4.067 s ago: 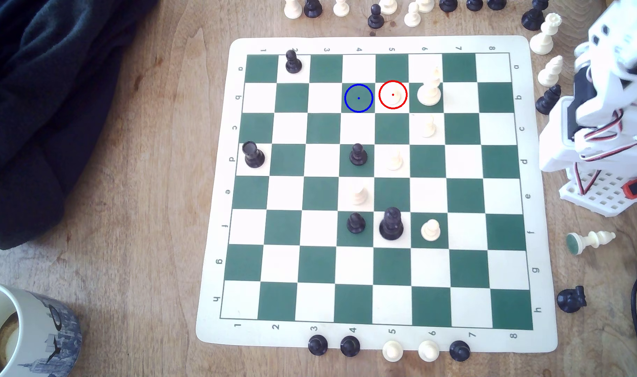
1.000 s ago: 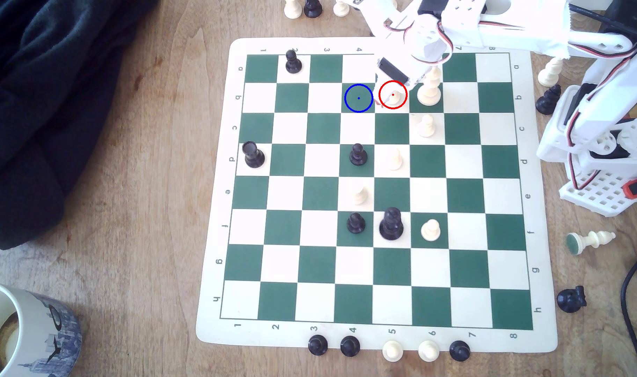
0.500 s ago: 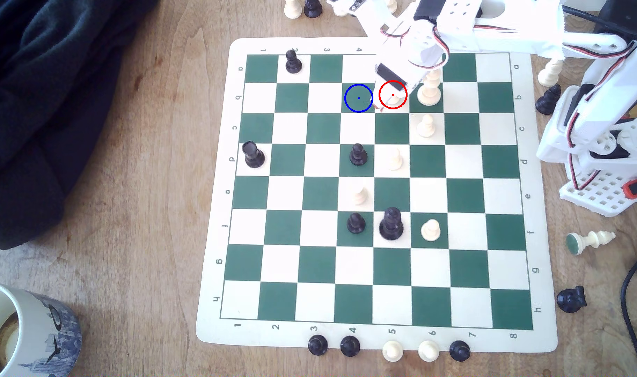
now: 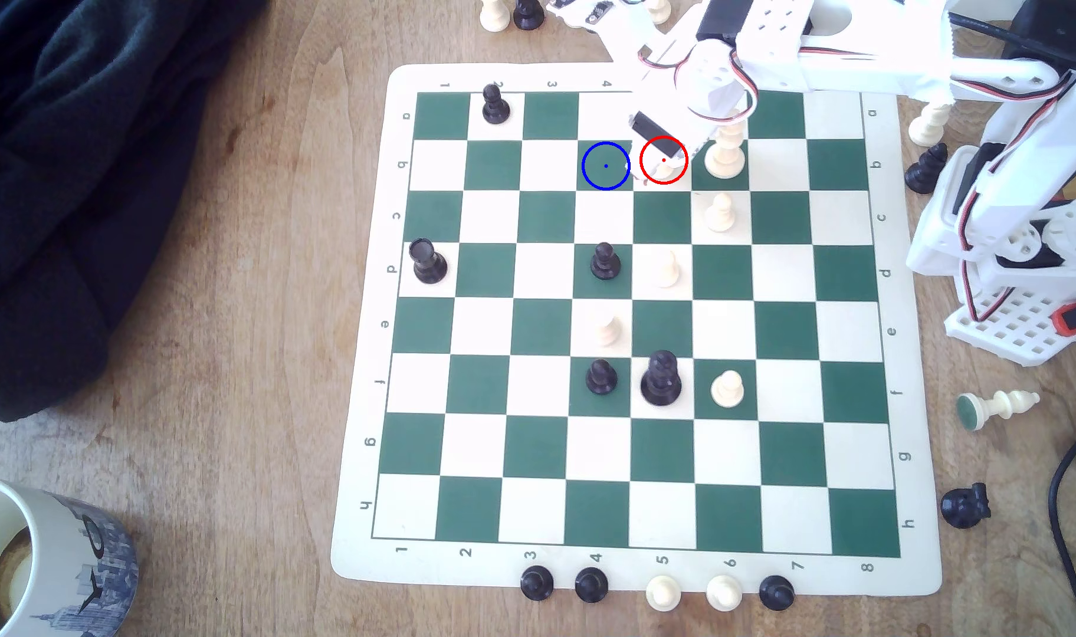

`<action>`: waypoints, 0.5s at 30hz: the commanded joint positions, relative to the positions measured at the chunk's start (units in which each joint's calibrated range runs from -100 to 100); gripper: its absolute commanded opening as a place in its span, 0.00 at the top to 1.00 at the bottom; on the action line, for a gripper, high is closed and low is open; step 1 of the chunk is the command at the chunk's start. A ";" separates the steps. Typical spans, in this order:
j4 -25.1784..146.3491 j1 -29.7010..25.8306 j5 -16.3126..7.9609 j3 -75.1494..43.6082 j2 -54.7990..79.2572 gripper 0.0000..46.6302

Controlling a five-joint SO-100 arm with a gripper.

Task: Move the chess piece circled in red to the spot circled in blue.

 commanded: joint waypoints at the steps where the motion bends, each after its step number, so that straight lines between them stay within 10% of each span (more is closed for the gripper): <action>1: -0.36 -0.53 -0.10 -0.57 -0.38 0.79; 15: 0.22 -0.61 0.15 -0.57 -0.72 0.93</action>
